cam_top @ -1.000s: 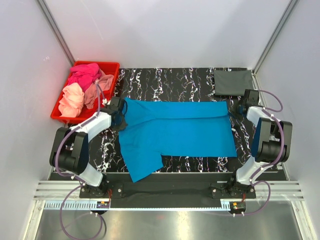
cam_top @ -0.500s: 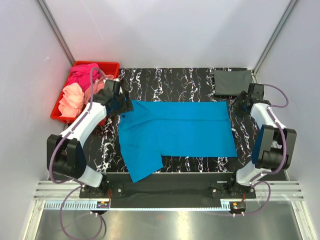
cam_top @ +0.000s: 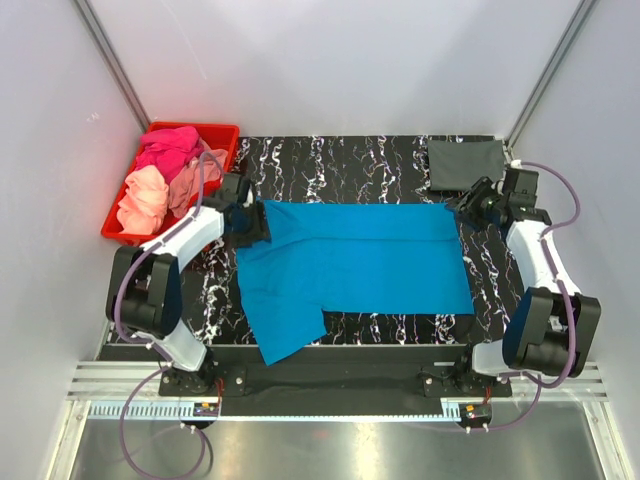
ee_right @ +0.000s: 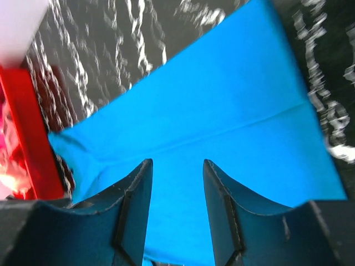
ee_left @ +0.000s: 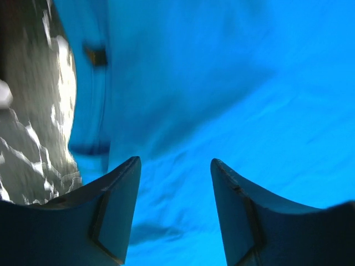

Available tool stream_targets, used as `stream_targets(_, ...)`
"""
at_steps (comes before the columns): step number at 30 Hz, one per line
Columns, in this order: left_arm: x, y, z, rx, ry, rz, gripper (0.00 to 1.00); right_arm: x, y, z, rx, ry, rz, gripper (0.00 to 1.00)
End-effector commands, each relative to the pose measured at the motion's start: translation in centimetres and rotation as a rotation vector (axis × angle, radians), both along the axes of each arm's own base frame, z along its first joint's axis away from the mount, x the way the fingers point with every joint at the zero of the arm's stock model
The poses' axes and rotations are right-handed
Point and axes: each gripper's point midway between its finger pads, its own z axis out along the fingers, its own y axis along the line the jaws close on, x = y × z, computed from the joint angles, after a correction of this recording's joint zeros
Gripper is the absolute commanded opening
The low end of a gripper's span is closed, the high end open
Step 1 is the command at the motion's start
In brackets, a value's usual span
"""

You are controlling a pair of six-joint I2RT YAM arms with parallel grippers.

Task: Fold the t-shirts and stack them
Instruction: Fold the tshirt

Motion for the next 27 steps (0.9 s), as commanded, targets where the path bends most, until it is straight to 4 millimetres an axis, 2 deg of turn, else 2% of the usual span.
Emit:
stream_targets(1,-0.2,0.7,1.6,0.017,-0.092,0.003,0.63,-0.3,4.2,1.4,0.038,-0.057,0.156,0.49)
stream_targets(2,-0.5,0.8,1.7,0.02,-0.089,-0.003,0.67,-0.5,5.6,1.2,0.023,-0.054,0.205,0.49)
stream_targets(3,-0.8,0.8,1.6,0.02,-0.083,-0.015,0.67,-0.8,8.1,1.3,0.017,-0.06,0.274,0.49)
stream_targets(6,-2.0,0.3,1.0,0.025,-0.047,-0.097,0.66,-0.8,11.5,1.7,0.031,-0.099,0.343,0.46)
stream_targets(7,-2.5,-0.4,1.2,0.046,-0.063,-0.159,0.65,-1.2,13.1,1.6,0.033,-0.1,0.378,0.45)
stream_targets(8,-2.3,-0.9,1.7,0.071,-0.096,-0.194,0.64,-1.2,13.6,1.4,0.037,-0.094,0.382,0.44)
stream_targets(10,-2.7,-3.8,2.8,0.092,-0.165,-0.351,0.6,-1.3,14.5,1.2,0.04,-0.086,0.398,0.41)
stream_targets(13,-2.3,-6.4,3.1,0.163,-0.216,-0.488,0.44,-1.4,14.7,1.2,0.052,-0.085,0.387,0.39)
stream_targets(14,-1.6,-6.4,2.4,0.212,-0.206,-0.504,0.4,-1.6,14.6,1.5,0.053,-0.092,0.386,0.38)
stream_targets(16,-1.5,-7.2,1.8,0.276,-0.214,-0.582,0.35,-1.7,14.5,2.3,0.04,-0.113,0.385,0.38)
stream_targets(21,-0.2,-8.7,0.2,0.351,-0.234,-0.67,0.32,-1.9,14.0,3.5,0.013,-0.137,0.375,0.38)
stream_targets(27,0.9,-8.6,-1.1,0.398,-0.224,-0.698,0.3,-1.8,13.9,5.4,0.007,-0.175,0.373,0.38)
